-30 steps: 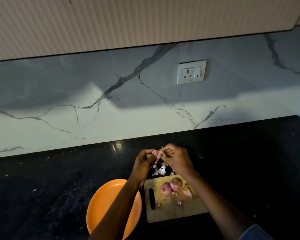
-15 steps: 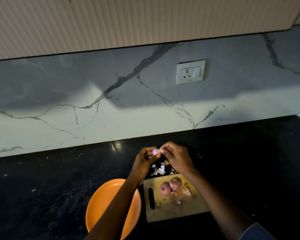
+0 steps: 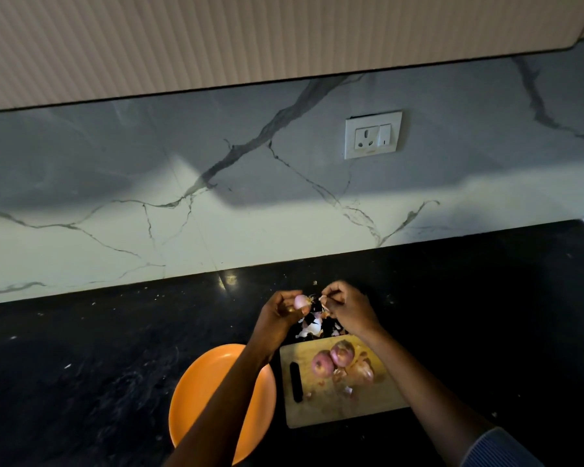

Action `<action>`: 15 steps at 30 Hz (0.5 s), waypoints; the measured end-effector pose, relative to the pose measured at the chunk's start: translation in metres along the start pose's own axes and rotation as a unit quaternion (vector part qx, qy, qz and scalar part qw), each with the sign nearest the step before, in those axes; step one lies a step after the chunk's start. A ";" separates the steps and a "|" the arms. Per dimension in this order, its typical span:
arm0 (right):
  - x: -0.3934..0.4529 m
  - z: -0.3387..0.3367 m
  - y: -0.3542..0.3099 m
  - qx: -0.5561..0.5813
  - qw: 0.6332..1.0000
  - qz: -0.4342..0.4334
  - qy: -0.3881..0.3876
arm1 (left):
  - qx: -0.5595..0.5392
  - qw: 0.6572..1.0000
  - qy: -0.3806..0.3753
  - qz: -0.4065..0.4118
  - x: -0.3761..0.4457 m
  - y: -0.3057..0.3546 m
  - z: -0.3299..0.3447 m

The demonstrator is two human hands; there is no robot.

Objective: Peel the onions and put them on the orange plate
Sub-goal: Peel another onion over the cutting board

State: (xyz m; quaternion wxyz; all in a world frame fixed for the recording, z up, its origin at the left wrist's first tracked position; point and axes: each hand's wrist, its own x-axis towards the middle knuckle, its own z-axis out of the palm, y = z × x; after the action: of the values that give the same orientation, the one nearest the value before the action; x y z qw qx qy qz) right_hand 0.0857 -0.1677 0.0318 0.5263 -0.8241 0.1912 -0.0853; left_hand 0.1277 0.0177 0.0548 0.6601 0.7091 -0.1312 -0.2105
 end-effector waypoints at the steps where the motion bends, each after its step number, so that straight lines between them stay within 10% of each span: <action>1: -0.001 0.000 0.002 -0.035 0.999 -0.019 -0.006 | 0.003 1.000 0.004 -0.005 -0.001 -0.003 0.000; 15: 0.000 0.021 0.047 -0.202 0.972 -0.053 -0.111 | -0.033 0.998 0.042 -0.035 -0.005 -0.022 0.000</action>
State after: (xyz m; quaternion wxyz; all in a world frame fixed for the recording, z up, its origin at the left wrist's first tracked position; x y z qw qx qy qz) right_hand 0.0827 -0.1675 -0.0195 0.3617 -0.9266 0.1008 0.0195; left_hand 0.1213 0.0216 0.0336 0.6805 0.6990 -0.0713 -0.2079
